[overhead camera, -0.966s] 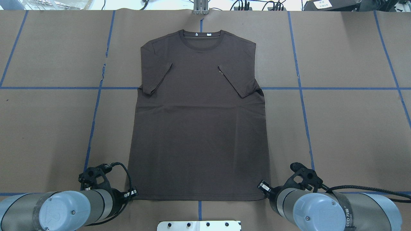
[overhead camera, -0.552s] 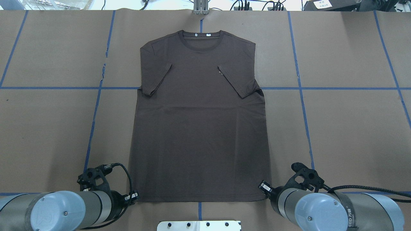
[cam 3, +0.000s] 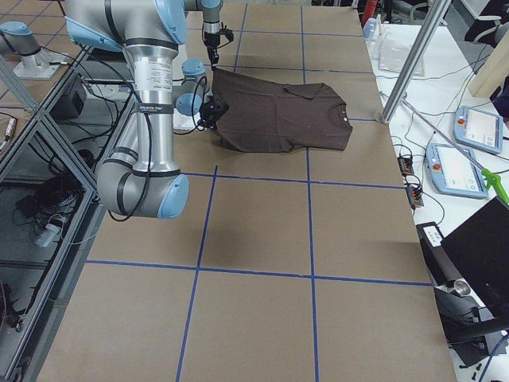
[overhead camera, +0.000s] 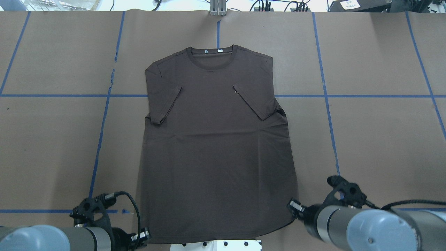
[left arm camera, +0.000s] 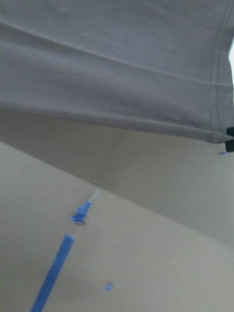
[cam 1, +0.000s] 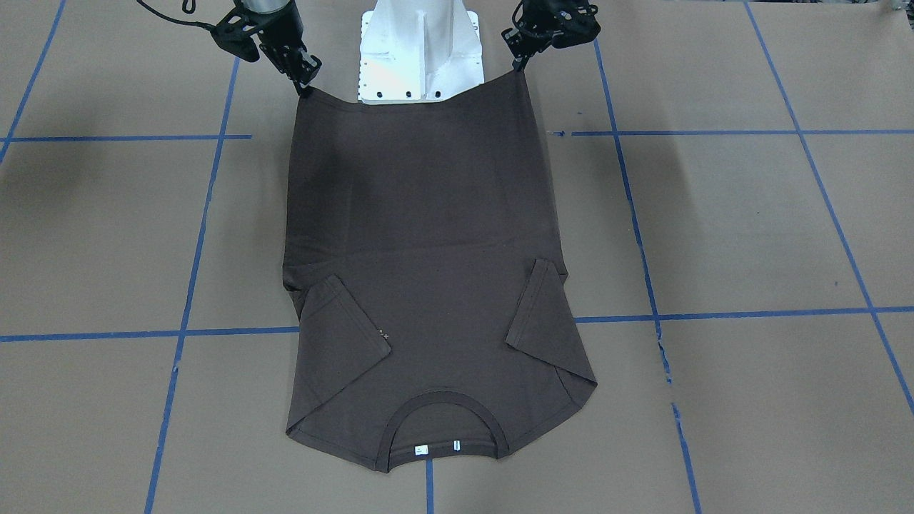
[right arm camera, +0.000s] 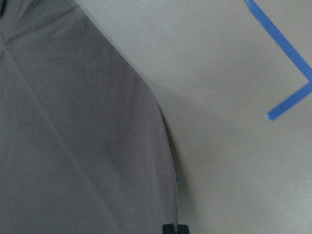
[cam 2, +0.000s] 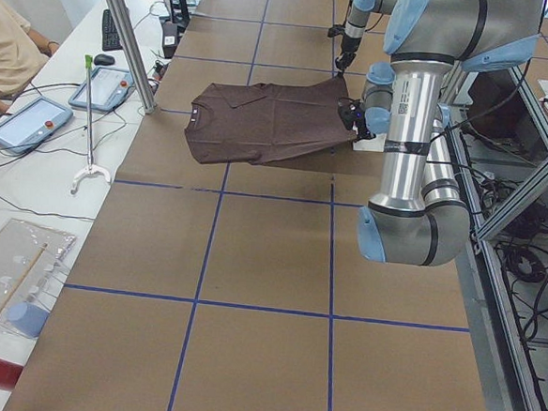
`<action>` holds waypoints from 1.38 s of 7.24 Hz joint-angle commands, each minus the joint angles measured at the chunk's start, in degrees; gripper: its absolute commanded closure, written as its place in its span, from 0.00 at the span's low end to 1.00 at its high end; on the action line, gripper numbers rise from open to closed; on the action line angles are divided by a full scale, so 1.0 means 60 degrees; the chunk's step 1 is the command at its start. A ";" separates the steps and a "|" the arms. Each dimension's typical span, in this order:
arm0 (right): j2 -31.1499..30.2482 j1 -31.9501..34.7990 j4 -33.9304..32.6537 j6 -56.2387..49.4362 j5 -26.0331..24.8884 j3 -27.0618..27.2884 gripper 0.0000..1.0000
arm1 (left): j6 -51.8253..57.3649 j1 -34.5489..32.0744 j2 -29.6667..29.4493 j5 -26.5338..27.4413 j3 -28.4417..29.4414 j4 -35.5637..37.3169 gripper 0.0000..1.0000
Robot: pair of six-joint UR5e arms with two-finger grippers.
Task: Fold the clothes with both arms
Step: 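Lift the hem with both grippers and fold it over onto the collar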
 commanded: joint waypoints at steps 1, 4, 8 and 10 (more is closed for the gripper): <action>0.1040 0.2140 -0.0081 -0.1197 0.0882 -0.0588 1.00 | 0.1296 -0.1985 -0.1021 -0.0127 0.0543 0.0215 1.00; 0.3576 0.5190 -0.0345 -0.3053 0.2582 -0.3835 1.00 | 0.2883 -0.4464 -0.1875 -0.0347 0.2209 0.0261 1.00; 0.5909 0.6163 0.0659 -0.3899 0.2600 -0.8115 1.00 | 0.3881 -0.6343 -0.3926 -0.0317 0.7768 -0.3006 1.00; 0.6695 0.6339 0.1963 -0.4044 0.2615 -1.0204 1.00 | 0.4395 -0.6697 -0.4629 -0.0303 0.8765 -0.3358 1.00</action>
